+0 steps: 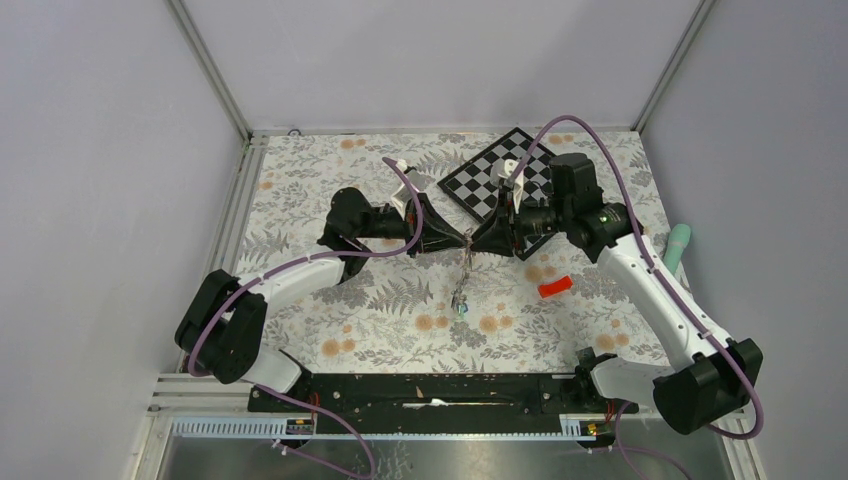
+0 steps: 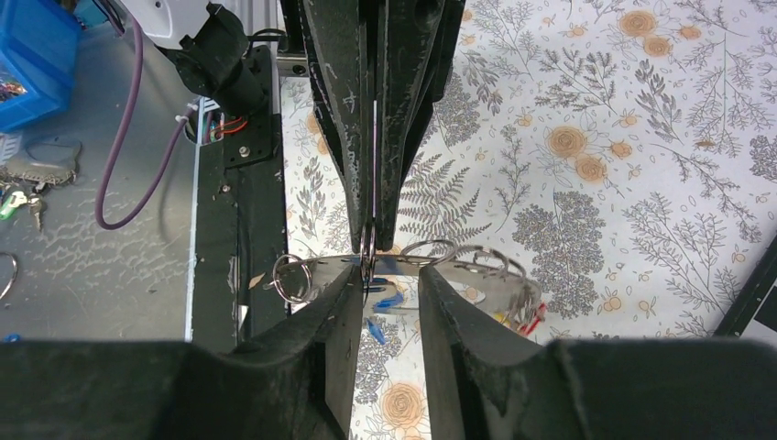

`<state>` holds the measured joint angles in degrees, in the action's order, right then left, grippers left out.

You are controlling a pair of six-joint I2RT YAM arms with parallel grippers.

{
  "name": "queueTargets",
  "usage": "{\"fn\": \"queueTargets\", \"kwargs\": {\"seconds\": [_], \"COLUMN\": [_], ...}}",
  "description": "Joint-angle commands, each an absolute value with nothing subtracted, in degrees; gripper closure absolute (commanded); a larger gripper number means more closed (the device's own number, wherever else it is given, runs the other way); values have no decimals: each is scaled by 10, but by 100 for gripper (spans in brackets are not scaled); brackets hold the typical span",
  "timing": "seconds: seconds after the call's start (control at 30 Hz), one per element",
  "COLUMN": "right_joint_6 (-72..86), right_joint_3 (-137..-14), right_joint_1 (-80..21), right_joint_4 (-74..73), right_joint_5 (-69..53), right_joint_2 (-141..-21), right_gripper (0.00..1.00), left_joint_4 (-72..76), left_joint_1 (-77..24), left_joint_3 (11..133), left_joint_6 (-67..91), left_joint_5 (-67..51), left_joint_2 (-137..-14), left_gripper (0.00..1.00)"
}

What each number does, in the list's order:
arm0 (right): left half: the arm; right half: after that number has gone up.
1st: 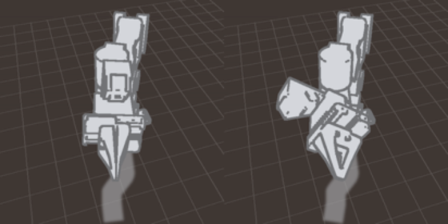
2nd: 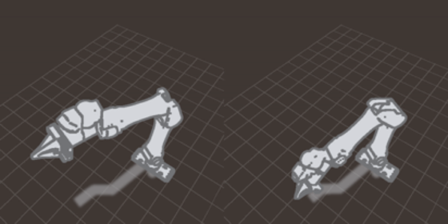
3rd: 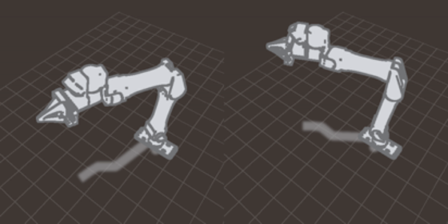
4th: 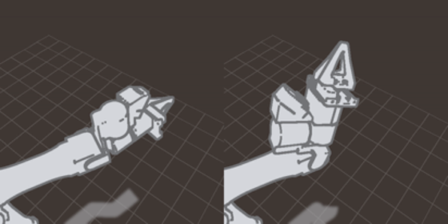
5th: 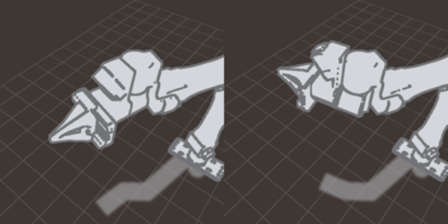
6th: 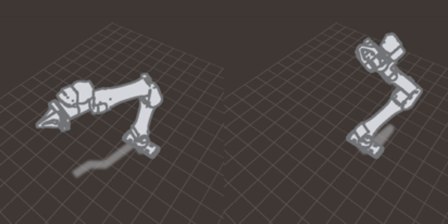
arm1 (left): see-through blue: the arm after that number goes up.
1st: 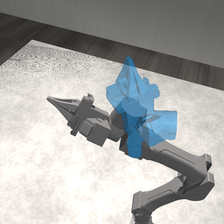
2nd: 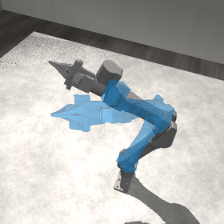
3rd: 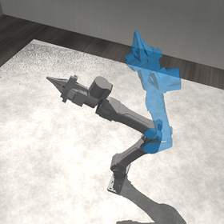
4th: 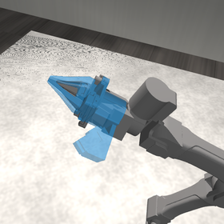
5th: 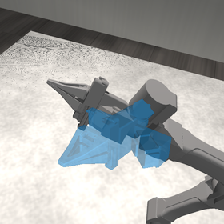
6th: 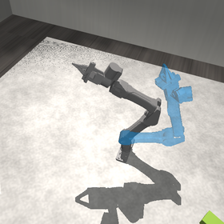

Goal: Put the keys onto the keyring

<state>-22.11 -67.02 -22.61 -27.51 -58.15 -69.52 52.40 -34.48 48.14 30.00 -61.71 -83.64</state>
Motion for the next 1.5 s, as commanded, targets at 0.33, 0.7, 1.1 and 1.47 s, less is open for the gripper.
{"fn": "queueTargets", "kwargs": {"seconds": [0.33, 0.7, 1.1, 1.47], "right_joint_6": [-186, -217, -356, -354], "right_joint_3": [-671, -681, -749, -773], "right_joint_1": [-225, -225, -279, -293], "right_joint_4": [-227, -254, -425, -442], "right_joint_5": [-625, -618, -455, -433], "right_joint_2": [-704, -699, -721, -743], "right_gripper": [72, 100, 100, 100], "left_joint_4": [559, 554, 11, -57], "left_joint_1": [-343, -343, -343, -370], "left_joint_3": [483, 483, 654, 697], "left_joint_6": [291, 286, -178, -245], "left_joint_5": [-609, -609, -612, -634], "left_joint_2": [-832, -828, -817, -848], "left_gripper": [100, 100, 56, 56]}}
